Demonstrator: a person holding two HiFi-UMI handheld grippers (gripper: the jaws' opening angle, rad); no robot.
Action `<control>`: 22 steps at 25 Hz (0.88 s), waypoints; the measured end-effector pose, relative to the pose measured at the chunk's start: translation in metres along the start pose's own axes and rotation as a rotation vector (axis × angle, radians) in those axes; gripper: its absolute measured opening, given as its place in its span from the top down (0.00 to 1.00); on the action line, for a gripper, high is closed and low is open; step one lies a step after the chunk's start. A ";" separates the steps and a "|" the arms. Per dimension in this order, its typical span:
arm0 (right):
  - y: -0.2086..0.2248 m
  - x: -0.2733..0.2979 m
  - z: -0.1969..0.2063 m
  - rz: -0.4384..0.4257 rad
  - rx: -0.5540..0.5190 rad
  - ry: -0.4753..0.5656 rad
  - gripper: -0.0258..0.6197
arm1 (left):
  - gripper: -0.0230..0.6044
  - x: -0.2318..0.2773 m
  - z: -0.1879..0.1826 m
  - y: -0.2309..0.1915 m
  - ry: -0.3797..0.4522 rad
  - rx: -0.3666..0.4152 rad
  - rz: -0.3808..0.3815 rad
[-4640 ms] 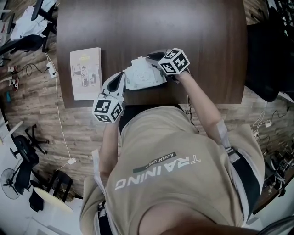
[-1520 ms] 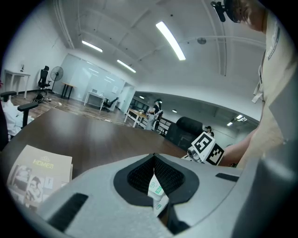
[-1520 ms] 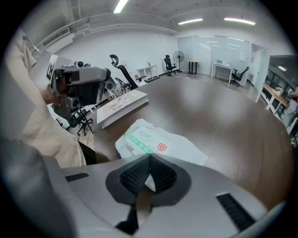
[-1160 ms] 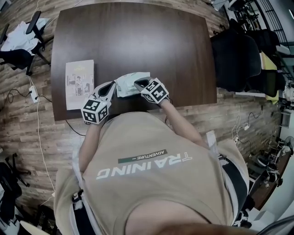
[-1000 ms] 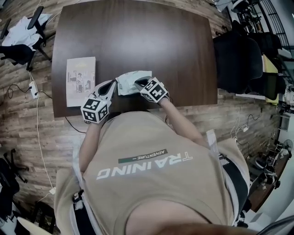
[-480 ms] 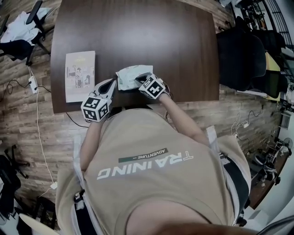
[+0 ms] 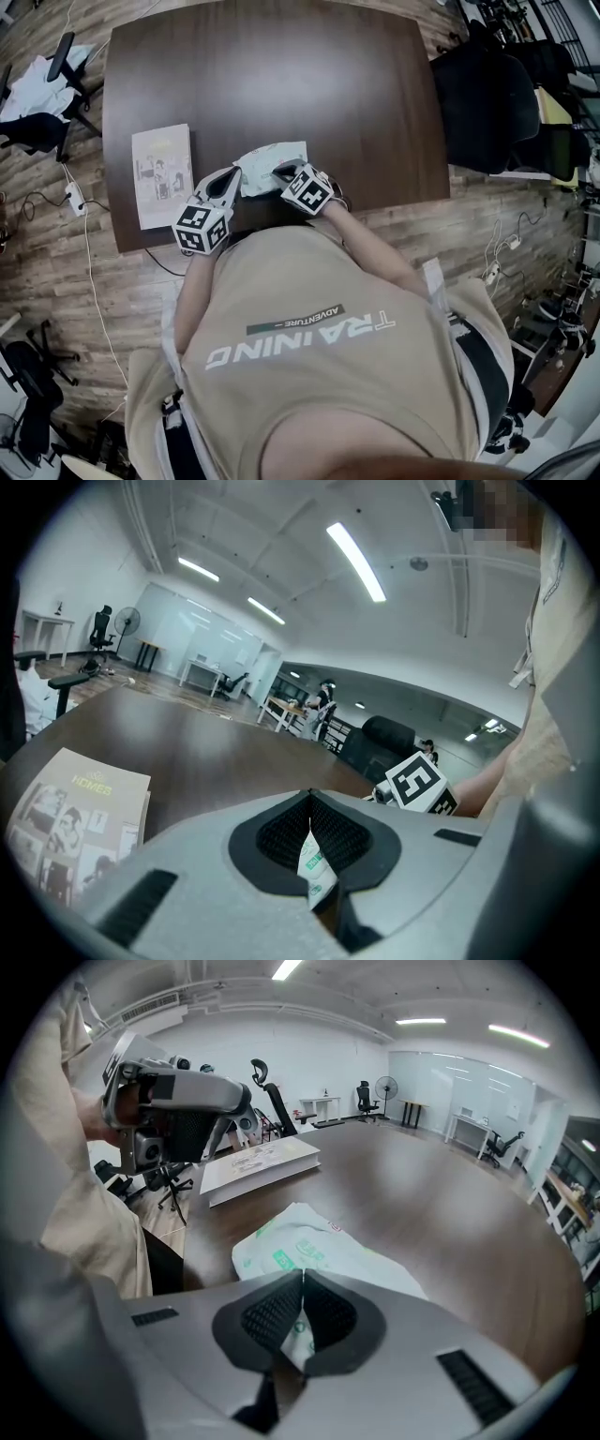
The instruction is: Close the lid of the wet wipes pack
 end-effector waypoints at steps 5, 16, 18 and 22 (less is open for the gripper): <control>0.002 -0.003 0.000 -0.008 0.057 0.032 0.94 | 0.96 -0.003 -0.009 -0.008 0.013 -0.008 -0.031; 0.010 -0.037 -0.037 -0.031 0.122 0.198 0.94 | 0.96 -0.018 -0.042 -0.020 0.079 0.020 -0.076; 0.015 -0.053 -0.060 -0.033 0.104 0.270 0.94 | 0.96 -0.018 -0.056 -0.025 0.108 0.029 -0.090; 0.024 -0.091 -0.107 0.019 0.055 0.415 0.94 | 0.96 -0.020 -0.090 -0.032 0.167 0.060 -0.099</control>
Point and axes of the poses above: the fingertips, and each gripper's own axes: x forward along the fingers, y to its right, z out of its underside, the point moved 3 cm from there along -x, backward along the fingers, and after that the axes turned 13 degrees about -z, right-handed, at the moved point
